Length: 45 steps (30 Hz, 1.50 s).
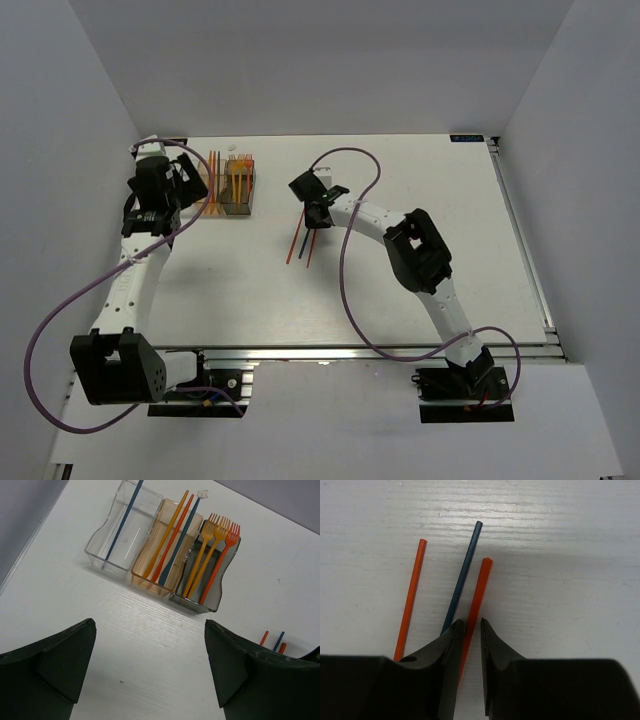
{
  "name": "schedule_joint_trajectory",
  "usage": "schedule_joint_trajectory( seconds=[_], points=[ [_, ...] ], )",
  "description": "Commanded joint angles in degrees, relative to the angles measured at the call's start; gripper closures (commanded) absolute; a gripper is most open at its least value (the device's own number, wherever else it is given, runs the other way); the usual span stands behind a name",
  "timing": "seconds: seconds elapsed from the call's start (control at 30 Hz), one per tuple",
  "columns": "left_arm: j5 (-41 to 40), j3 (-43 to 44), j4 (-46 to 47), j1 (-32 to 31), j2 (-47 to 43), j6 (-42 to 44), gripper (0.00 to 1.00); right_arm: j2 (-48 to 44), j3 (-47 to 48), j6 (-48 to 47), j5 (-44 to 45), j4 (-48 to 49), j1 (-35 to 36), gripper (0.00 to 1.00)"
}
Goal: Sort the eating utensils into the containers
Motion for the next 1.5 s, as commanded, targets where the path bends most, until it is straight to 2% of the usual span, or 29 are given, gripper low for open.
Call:
schedule_joint_trajectory(
  seconds=[0.0, 0.13, 0.2, 0.23, 0.27, 0.4, 0.47, 0.5, 0.6, 0.63, 0.77, 0.8, 0.9, 1.07, 1.17, 1.27, 1.37, 1.47],
  points=[
    [0.9, -0.4, 0.3, 0.0, -1.5, 0.5, 0.02, 1.5, -2.8, 2.7, -2.1, -0.6, -1.7, 0.75],
    [3.5, -0.3, 0.1, -0.1, -1.3, 0.4, 0.02, -2.1, -11.5, 4.2, -3.8, 2.5, -3.2, 0.78],
    [5.8, 0.1, -0.1, -0.2, -0.8, -0.1, 0.02, -4.3, -14.8, 3.5, -2.5, 2.7, -3.2, 0.84],
    [6.5, 0.2, -0.3, -0.8, -0.6, -0.5, 0.02, -4.6, -15.3, 2.9, -1.4, 2.2, -3.4, 0.90],
    [7.1, 0.3, -0.4, -0.8, -0.5, -0.8, 0.02, -4.9, -15.3, 2.4, -1.4, 1.3, -3.6, 1.00],
    [12.1, -0.8, 0.2, -4.1, -0.6, -3.2, 0.02, -7.5, -17.4, -1.6, -5.5, 0.2, -5.6, 1.00],
    [16.6, -2.4, 2.1, -4.3, -1.3, -5.2, 0.02, -12.3, -21.1, -7.1, -12.0, 6.1, -6.5, 1.00],
    [21.4, -5.3, 3.4, -4.5, -1.8, -7.9, 0.02, -13.9, -24.8, -9.0, -15.4, 8.1, -6.8, 1.00],
    [29.4, -11.5, 12.8, -5.4, -4.6, -16.3, 0.02, -19.7, -29.5, -15.3, -18.0, 11.7, -7.2, 1.00],
    [30.5, -16.2, 18.8, -5.8, -5.4, -18.4, 0.02, -21.0, -30.8, -16.2, -18.3, 12.5, -7.3, 1.00],
    [31.6, -26.5, 33.5, -8.7, -9.3, -27.6, 0.02, -29.4, -36.2, -18.1, -22.0, 16.7, -8.6, 1.00],
    [31.9, -28.5, 36.8, -9.6, -9.8, -32.1, 0.02, -30.8, -37.3, -18.2, -23.9, 17.6, -8.8, 1.00],
    [32.8, -35.5, 55.4, -12.6, -10.3, -39.1, 0.02, -36.1, -41.0, -18.4, -29.1, 21.1, -9.0, 1.00],
    [35.2, -40.7, 69.9, -18.4, -6.3, -40.4, 0.02, -44.2, -46.2, -14.1, -34.7, 28.0, -9.4, 1.00],
    [36.5, -41.9, 77.7, -22.0, -2.8, -40.3, 0.05, -49.0, -50.1, -9.3, -38.6, 36.9, -9.4, 1.00],
    [36.7, -43.3, 85.3, -23.7, -0.3, -41.4, 0.05, -52.0, -52.6, -5.6, -48.1, 45.9, -9.5, 1.00],
    [36.9, -43.1, 88.9, -23.7, 0.9, -42.4, 0.06, -52.3, -52.7, -5.2, -51.0, 48.4, -9.4, 1.00],
    [37.1, -40.9, 88.4, -23.7, 1.4, -41.9, 0.08, -52.4, -53.8, -5.0, -53.4, 49.9, -9.4, 1.00]
  ],
)
